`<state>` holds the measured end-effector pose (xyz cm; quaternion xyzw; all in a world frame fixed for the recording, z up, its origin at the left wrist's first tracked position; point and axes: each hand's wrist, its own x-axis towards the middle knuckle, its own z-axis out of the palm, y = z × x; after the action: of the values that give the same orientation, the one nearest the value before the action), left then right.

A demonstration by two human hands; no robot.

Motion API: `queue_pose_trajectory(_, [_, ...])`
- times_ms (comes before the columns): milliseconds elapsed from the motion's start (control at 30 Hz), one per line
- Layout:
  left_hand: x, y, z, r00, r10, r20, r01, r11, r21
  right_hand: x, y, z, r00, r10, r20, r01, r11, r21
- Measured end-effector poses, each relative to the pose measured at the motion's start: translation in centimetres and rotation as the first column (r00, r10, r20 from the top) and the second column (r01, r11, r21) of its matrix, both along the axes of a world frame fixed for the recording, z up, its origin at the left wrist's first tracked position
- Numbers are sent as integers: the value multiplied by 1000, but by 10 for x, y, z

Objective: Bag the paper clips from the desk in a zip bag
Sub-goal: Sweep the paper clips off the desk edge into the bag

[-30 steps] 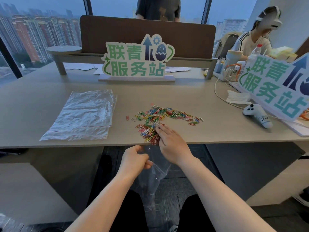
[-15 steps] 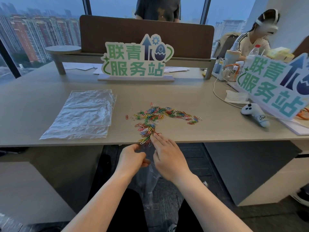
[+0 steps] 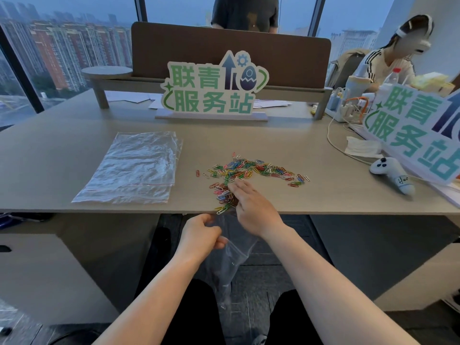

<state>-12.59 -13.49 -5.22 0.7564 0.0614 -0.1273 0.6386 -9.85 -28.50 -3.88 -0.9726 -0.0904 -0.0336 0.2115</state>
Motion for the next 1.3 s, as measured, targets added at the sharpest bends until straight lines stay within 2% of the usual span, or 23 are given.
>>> queue_pose_trajectory(867, [1,9,-4,999,23,29,-23,1000,6,-52,17,-16,987,84,134,-82,996,-22])
queue_pose_trajectory(967, [2,9,-5,999,31,16,-31,999,-20,-59,17,-13,985,83,152,-91,995,49])
queue_pose_trajectory(1100, [5,9,-8,999,37,9,-37,999,-18,-42,9,-4,983,-6,182,-22,988,151])
queue_pose_trajectory(1300, [6,11,-8,999,43,2,-43,999,-10,8,5,5,999,-2,47,1,1000,8])
